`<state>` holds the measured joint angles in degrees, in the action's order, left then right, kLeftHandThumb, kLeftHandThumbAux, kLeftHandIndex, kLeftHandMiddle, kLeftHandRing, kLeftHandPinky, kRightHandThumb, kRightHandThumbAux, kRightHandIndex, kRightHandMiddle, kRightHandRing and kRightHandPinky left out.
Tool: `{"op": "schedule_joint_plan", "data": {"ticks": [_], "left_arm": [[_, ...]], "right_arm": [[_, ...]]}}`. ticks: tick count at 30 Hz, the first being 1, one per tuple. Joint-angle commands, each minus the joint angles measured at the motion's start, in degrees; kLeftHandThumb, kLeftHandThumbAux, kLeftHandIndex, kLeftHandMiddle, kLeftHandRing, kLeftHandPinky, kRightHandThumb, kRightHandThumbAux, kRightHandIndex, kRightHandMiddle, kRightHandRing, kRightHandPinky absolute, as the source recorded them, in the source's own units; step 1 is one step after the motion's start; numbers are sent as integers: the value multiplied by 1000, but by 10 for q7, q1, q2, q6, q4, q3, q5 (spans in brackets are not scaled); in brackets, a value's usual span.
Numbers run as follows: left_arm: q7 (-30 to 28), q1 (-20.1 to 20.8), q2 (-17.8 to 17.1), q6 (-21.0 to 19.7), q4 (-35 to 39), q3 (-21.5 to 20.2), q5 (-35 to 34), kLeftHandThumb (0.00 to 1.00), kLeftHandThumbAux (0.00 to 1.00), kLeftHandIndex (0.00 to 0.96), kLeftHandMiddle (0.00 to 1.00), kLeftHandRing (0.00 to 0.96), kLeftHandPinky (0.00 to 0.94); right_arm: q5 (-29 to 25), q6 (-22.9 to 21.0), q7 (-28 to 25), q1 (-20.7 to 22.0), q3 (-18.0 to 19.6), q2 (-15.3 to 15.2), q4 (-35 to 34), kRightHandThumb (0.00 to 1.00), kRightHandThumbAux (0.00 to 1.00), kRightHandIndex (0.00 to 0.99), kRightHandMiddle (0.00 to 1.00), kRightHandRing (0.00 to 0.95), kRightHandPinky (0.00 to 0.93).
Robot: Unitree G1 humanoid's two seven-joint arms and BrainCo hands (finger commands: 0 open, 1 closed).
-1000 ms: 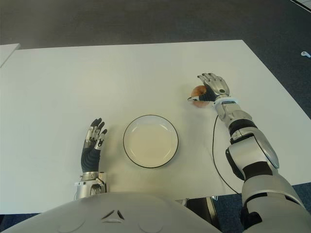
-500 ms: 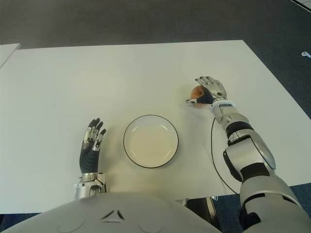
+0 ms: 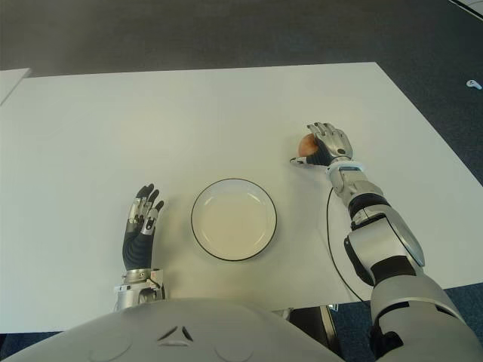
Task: Put the apples into the plate.
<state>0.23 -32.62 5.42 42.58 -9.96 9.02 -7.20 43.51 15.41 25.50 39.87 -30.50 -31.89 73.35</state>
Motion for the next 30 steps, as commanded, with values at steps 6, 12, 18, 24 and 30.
{"op": "schedule_joint_plan", "data": {"ticks": [6,12,18,24,30], "left_arm": [[1,-40,-7,-41,13,-12,19,136,473,78,53,31,38],[-8,-46,-14,-50,23,-21,14,130,478,76,51,28,27],[-13,-48,-21,-65,28,-29,10,121,496,74,50,21,9],[-33,-45,-30,-64,29,-38,-10,109,489,75,44,10,7],[-53,-40,-27,-74,23,-45,-34,116,477,68,35,0,3]], "right_arm": [[-6,-11,-22,-47,-11,34,19,145,421,0,0,0,2],[-12,-11,-23,-52,-9,41,20,141,420,0,0,0,11],[-17,-11,-19,-55,-9,45,20,144,428,0,0,0,20],[-29,3,-12,-58,0,46,22,171,464,31,66,56,75],[-36,12,13,-60,7,46,23,234,520,313,337,317,295]]}}
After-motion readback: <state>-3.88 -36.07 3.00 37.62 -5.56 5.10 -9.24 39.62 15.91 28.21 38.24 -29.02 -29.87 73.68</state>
